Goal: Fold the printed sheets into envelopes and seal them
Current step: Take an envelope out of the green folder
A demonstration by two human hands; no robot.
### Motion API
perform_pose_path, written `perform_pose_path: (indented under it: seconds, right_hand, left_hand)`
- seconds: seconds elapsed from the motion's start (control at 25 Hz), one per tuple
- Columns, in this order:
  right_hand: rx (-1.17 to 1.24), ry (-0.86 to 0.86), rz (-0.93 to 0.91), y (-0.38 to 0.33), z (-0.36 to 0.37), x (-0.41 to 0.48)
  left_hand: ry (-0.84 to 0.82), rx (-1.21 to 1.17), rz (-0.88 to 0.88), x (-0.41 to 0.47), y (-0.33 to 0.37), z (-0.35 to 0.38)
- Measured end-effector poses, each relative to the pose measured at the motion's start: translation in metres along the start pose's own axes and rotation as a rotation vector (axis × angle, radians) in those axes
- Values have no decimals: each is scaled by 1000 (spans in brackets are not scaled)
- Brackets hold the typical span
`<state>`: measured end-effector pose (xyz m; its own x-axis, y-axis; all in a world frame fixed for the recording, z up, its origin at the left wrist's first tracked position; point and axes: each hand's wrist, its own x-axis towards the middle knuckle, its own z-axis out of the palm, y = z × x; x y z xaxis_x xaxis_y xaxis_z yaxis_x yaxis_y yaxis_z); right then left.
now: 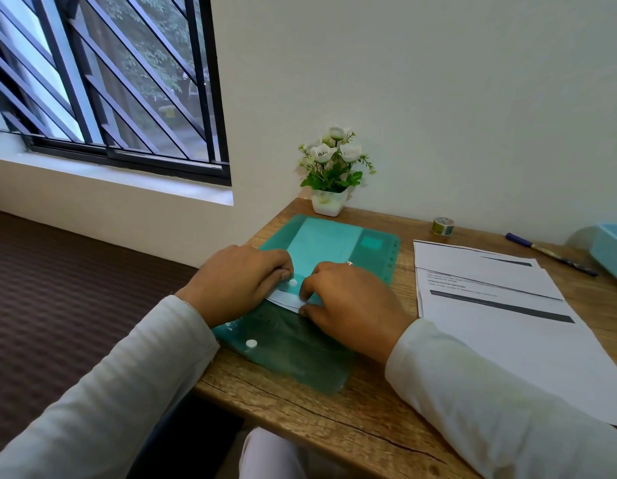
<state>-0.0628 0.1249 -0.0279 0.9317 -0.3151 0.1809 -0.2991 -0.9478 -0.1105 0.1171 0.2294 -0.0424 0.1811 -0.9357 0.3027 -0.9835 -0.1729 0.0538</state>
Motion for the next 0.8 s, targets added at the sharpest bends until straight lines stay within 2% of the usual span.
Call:
perform_pose_path:
  seconds: [0.24,0.36,0.52,0.68,0.72,0.8]
  right_hand:
    - [-116,38,-58,-6,3,0]
    - [82,40,7,-4,-5,-3]
    - [211,37,3,-2,-24,-11]
    - [576,62,-16,2,-39,-19]
    - [583,61,-23,5,-39,-20]
    - [400,-3,-49,11,-32,-22]
  left_hand:
    - [-17,-63,3,0,-1,-5]
    - [-61,-139,-5,0,-2,-11]
    - [-143,-261,-21,-1,1,-18]
    - [-225,-318,-59,-2,0,-23]
    - [-239,-339,-73,-2,0,-24]
    - [-261,-391,-81,-2,0,-23]
